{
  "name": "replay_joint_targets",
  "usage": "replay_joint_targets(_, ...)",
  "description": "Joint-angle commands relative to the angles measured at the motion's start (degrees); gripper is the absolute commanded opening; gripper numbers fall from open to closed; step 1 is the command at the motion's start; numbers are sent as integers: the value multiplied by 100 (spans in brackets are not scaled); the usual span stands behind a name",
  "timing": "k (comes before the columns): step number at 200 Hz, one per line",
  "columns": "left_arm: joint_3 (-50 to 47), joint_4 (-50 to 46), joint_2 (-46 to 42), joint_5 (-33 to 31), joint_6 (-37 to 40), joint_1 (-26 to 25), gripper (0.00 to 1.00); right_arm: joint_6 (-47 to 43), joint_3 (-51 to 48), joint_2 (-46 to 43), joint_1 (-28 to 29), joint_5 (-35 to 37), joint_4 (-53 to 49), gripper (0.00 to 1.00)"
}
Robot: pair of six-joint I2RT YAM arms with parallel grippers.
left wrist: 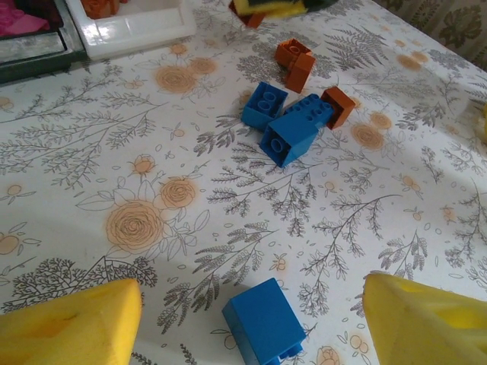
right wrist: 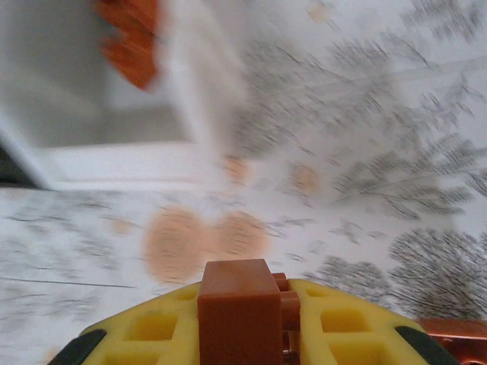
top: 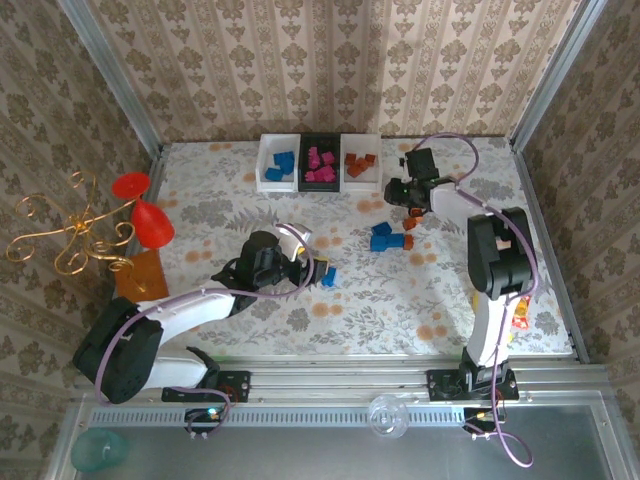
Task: Sort the legos into containers by color
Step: Pick up the lego from the top-center of the table, then place the lego in the container, then pick up the lego from the middle-right of the table.
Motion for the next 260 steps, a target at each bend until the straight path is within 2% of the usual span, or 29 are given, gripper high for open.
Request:
replay_joint_targets(1,98,138,-147,-179,-56,52,78,296,-38,-297,265,-390,1016,24)
replay_joint_targets(38,327,52,-186,-479,-356,116,78,480,547,235,439,59,1307,25)
replay_joint_targets(79,722,-496,-302,-911,-679,134,78,370,1857,1223,475,1079,718,27)
replay_joint_targets(110,947,-500,-244,-939,-712,134,78,125,2932,1795,479,1354,6,36)
replay_joint_targets(134,1022,-517,-171,-970,-621,145,78,-71,3180,1685,475,1503,-267,45)
replay_joint_targets(149,982,-501,-171,-1035,-560,160,78,-137,2919,1363,475,1530,-207,49)
replay_joint_targets(177,759,-202,-171,-931,-431,195,79,-181,1696,478,476,1485,194,58)
replay_joint_targets(221,474,565,115,313,-268,156,78,-160,-487,-744,288,1597,262,71)
replay_joint_targets(260,568,660,407,614,-430,53,77,-97,-1157,-995,14,1433,-236,75)
